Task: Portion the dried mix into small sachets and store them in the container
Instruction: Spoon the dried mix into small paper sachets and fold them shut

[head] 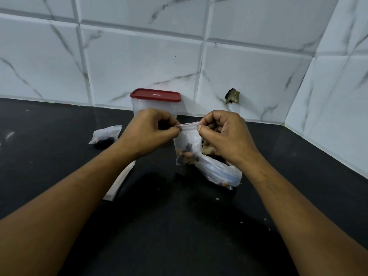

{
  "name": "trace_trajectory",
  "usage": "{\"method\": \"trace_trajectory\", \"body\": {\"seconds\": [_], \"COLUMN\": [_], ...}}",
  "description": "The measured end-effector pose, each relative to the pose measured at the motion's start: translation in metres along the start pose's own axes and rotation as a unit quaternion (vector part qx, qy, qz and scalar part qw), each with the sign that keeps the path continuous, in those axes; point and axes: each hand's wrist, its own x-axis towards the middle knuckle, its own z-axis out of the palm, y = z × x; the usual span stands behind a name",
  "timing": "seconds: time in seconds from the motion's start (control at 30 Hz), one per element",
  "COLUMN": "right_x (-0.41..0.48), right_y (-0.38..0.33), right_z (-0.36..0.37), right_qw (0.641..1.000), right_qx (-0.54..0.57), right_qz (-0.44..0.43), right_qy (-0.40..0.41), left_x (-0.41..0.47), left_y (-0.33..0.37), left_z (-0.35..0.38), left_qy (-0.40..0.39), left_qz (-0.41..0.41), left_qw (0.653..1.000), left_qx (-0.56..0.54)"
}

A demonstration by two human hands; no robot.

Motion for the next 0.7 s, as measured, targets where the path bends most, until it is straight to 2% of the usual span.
{"method": "trace_trajectory", "body": {"seconds": [0.47, 0.6, 0.7], "right_x": [0.0036, 0.0016, 0.0011], "right_y": [0.0048, 0.0037, 0.0032], "right_z": [-0.0059, -0.0042, -0.0010], "right_qw": [1.000, 0.999, 0.996], "right_qx": [0.009, 0.041, 0.081], "right_qz": [0.012, 0.019, 0.036], "right_qy": [0.017, 0.005, -0.010], "left_x": [0.0026, 0.0019, 0.0021], "left_y": [-0.0078, -0.0066, -0.0066], "left_z": [-0.0052, -0.0054, -0.0053], "left_qy": [-0.003, -0.010, -0.004], "left_qz": [-0.003, 0.015, 0.006], "left_qw": [1.000, 1.000, 0.999], "left_qx": [-0.008, -0.001, -0.044]}}
